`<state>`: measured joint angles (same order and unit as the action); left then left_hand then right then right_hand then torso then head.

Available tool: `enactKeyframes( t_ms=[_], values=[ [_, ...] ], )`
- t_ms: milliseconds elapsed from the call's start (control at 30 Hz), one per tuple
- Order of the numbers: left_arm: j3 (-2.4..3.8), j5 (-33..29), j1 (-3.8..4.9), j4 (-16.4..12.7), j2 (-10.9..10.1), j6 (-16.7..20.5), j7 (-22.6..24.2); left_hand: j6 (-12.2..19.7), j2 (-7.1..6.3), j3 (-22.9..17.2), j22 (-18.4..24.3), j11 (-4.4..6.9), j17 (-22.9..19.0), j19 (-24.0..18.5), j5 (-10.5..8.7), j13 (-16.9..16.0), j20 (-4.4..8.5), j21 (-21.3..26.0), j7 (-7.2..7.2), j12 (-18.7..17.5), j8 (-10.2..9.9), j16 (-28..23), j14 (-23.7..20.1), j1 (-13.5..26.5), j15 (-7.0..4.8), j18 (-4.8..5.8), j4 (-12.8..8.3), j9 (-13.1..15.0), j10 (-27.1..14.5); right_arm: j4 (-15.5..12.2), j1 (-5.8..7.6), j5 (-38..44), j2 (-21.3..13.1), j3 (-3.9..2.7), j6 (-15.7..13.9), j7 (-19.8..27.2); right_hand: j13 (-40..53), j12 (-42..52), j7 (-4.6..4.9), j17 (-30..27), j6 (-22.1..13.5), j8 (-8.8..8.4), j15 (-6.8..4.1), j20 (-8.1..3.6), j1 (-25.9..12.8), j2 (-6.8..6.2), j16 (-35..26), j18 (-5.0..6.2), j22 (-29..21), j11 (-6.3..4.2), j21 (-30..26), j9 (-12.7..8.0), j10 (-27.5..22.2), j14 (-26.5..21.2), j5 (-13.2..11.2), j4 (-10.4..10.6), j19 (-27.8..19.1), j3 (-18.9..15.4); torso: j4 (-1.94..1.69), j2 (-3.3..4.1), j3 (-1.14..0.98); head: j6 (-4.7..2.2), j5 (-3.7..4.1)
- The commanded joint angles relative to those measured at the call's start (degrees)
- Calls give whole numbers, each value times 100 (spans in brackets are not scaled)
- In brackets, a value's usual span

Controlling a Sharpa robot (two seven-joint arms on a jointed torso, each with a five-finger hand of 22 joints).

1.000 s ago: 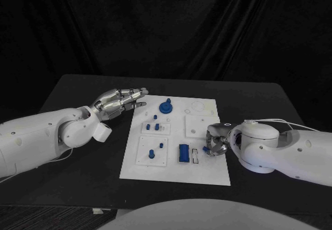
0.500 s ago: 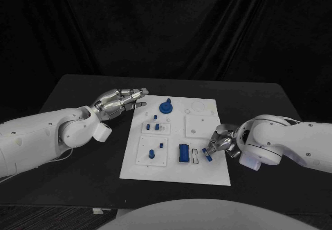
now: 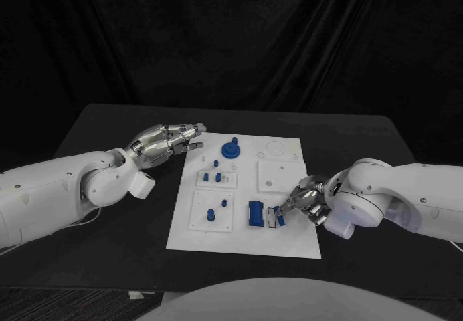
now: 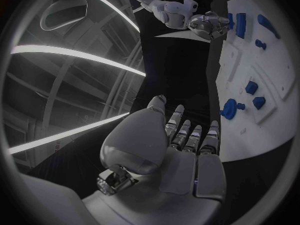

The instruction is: Assemble the parts on the task board

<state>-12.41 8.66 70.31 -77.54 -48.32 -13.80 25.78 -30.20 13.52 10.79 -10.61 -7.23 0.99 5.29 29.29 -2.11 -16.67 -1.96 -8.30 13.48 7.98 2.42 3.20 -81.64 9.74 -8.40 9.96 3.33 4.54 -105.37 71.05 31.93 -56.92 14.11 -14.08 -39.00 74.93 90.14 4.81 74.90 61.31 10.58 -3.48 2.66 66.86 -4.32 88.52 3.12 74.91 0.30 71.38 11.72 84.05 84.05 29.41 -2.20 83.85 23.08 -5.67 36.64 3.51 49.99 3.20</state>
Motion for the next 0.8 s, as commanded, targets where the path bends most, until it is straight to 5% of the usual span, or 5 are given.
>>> enactKeyframes(
  t_ms=[33, 400, 767, 800],
  values=[
    [6, -41, -6, -10, 13, -63, 73, -9, 54, -36, -10, -23, 6, 43, 27, -9, -17, -22, -27, 39, 21, 33, -6, 1, 24, 29, -10, 6, 33, 13, -16, -297, 33, 0, -409, -106, 1507, -14, -37, 1076, 70, -15, -27, -13, -51, -2, -34, 75, 1000, -34, -22, -6, 595, 510, -46, 30, 16, -8, -3, -3, 3, 1, 1],
    [6, -41, -6, -7, 20, -72, 72, 11, 49, -35, -9, -29, 5, 46, 26, -8, -17, -23, -31, 35, 17, 33, -7, 2, 22, 31, -12, 4, 37, 79, -151, -321, 127, 1, -509, -154, 1507, -14, -39, 1051, 68, -26, -29, -15, -86, 15, -45, 84, 987, -36, -70, -13, 595, 504, -107, 53, -2, -29, -1, 0, 0, 1, 0],
    [6, -41, -6, -2, 28, -81, 69, 11, 49, -35, -9, -29, 5, 46, 26, -8, -17, -23, -31, 35, 17, 33, -7, 2, 22, 31, -12, 4, 37, 111, -229, -339, 174, 1, -452, -178, 1507, -14, -45, 1038, 59, -70, -32, -20, -161, 42, -50, 104, 958, -40, -176, -40, 595, 502, -598, 98, -45, -143, 2, -5, 3, 1, 3],
    [6, -41, -6, -1, 29, -83, 68, 18, 43, -34, -7, -30, 5, 47, 26, -7, -17, -23, -32, 32, 16, 33, -8, 1, 23, 31, -14, 3, 37, 113, -232, -339, 178, 1, -447, -179, 1507, -14, -47, 1035, 63, -78, -31, -19, -196, 46, -51, 105, 956, -40, -183, -45, 595, 501, -790, 130, -48, -188, 3, -5, 1, 1, 2]
  ],
)
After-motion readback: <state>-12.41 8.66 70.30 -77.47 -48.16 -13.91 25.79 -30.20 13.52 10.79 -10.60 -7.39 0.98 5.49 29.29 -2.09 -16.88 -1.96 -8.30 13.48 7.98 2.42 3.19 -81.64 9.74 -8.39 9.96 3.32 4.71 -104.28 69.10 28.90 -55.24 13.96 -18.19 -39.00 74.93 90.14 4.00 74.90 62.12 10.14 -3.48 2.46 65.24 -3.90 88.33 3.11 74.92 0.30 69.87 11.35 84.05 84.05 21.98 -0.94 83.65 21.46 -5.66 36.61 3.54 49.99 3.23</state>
